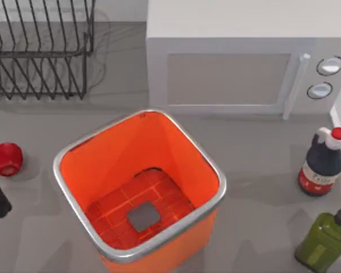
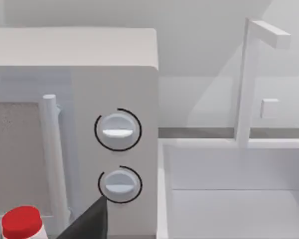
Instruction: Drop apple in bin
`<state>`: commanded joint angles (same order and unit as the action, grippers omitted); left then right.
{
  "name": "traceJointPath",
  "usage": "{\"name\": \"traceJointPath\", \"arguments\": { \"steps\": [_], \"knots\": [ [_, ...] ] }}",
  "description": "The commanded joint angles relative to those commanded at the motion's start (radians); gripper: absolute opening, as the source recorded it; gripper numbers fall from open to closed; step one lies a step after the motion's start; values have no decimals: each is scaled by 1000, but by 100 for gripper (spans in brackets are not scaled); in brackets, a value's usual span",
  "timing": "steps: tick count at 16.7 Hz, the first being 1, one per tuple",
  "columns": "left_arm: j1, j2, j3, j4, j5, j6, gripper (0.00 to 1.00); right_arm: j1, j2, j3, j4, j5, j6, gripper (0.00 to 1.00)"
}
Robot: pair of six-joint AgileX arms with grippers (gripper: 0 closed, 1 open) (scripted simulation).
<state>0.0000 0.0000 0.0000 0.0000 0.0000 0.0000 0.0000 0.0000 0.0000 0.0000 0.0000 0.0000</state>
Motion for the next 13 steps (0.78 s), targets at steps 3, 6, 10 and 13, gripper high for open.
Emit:
{"name": "traceJointPath", "arguments": {
  "steps": [3, 6, 10, 13],
  "knots": [
    [1, 10, 10, -7, 0, 9, 100, 0, 0, 0, 0, 0, 0, 100],
    [8, 103, 98, -71, 2, 90, 100, 0, 0, 0, 0, 0, 0, 100],
    [17, 376, 317, -229, 15, 291, 100, 0, 0, 0, 0, 0, 0, 100],
    [26, 675, 520, -384, 27, 482, 100, 0, 0, 0, 0, 0, 0, 100]
  ]
}}
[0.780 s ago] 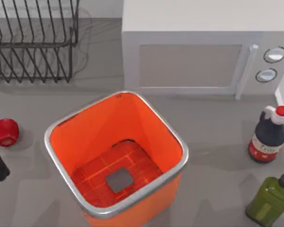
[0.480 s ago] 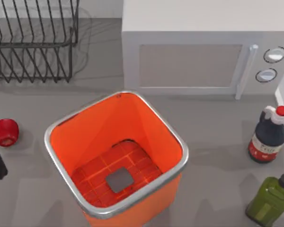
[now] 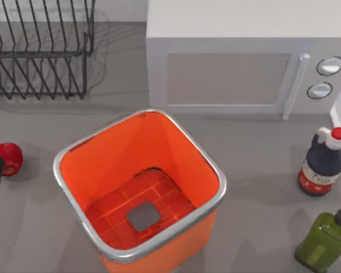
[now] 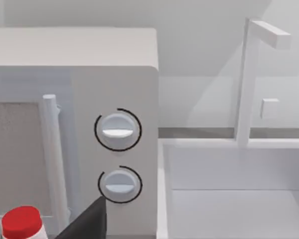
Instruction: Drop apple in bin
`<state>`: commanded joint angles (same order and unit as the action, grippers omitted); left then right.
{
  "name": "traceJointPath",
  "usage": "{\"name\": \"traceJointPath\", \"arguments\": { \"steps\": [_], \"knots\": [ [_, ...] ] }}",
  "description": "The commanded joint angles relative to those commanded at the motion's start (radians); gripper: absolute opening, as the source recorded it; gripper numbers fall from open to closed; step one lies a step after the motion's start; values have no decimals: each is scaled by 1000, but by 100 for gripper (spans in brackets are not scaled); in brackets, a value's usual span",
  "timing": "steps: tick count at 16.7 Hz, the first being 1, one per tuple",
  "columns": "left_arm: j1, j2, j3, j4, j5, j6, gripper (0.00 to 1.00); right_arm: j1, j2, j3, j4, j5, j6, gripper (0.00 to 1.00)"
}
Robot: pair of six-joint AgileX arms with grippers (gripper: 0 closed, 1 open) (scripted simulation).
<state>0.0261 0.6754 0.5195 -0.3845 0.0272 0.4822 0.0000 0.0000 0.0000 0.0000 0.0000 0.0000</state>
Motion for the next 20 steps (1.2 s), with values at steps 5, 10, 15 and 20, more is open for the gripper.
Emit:
{"name": "traceJointPath", "arguments": {
  "steps": [5, 10, 15, 20],
  "knots": [
    [16, 543, 349, -279, 21, 336, 100, 0, 0, 0, 0, 0, 0, 100],
    [31, 956, 655, -512, 37, 624, 100, 0, 0, 0, 0, 0, 0, 100],
    [39, 1217, 857, -647, 48, 805, 100, 0, 0, 0, 0, 0, 0, 100],
    [41, 1257, 894, -670, 50, 837, 100, 0, 0, 0, 0, 0, 0, 100]
  ]
}}
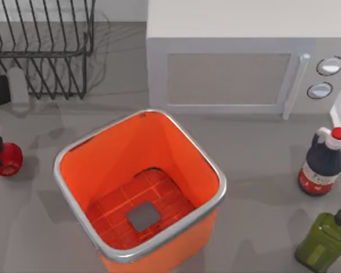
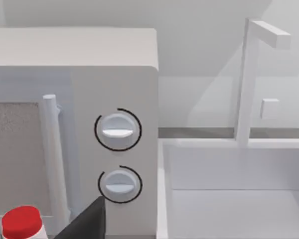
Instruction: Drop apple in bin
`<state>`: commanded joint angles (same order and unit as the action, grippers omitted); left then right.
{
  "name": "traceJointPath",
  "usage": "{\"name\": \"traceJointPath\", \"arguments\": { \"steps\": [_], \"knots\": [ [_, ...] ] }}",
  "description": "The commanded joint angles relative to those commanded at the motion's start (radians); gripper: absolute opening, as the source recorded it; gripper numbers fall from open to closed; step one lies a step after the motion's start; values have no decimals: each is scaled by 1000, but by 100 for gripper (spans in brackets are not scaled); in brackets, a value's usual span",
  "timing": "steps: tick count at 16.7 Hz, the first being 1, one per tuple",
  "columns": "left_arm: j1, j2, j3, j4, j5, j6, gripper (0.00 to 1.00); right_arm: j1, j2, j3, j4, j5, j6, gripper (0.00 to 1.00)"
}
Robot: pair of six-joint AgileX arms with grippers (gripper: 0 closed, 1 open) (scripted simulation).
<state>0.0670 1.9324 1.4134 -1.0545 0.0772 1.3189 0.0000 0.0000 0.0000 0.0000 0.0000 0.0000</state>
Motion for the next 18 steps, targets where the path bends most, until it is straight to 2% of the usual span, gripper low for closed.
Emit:
{"name": "traceJointPath", "arguments": {
  "steps": [4, 11, 15, 18],
  "knots": [
    [-5, 6, -16, 20, 0, -4, 100, 0, 0, 0, 0, 0, 0, 100],
    [-13, 99, -143, 246, 1, -12, 100, 0, 0, 0, 0, 0, 0, 100],
    [-13, 104, -150, 254, 1, -12, 100, 0, 0, 0, 0, 0, 0, 100],
    [-13, 104, -150, 254, 1, -12, 77, 0, 0, 0, 0, 0, 0, 100]
  ]
}}
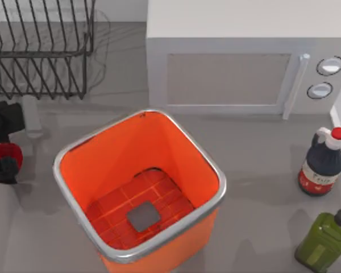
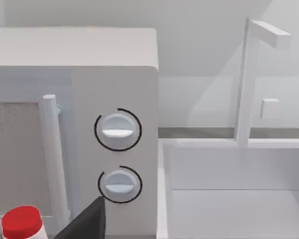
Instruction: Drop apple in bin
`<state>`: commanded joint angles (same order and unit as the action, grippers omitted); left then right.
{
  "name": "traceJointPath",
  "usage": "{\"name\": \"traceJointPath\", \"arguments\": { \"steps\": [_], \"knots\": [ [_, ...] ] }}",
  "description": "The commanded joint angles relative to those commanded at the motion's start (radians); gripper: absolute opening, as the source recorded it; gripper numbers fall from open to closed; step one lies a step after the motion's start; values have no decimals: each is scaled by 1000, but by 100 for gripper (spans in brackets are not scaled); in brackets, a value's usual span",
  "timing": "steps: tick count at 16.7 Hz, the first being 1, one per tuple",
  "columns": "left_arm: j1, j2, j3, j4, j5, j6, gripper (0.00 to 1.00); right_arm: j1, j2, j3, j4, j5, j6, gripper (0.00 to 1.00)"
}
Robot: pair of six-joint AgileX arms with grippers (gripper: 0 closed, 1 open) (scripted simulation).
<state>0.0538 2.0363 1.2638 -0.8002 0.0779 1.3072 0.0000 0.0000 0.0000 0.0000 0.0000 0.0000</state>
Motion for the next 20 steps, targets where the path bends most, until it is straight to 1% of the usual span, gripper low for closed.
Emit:
{"name": "traceJointPath", "arguments": {
  "steps": [10, 11, 20],
  "knots": [
    [0, 0, 0, 0, 0, 0, 2, 0, 0, 0, 0, 0, 0, 100],
    [0, 0, 0, 0, 0, 0, 0, 0, 0, 0, 0, 0, 0, 100],
    [4, -11, 8, 1, -5, 4, 0, 0, 0, 0, 0, 0, 0, 100]
  ]
}}
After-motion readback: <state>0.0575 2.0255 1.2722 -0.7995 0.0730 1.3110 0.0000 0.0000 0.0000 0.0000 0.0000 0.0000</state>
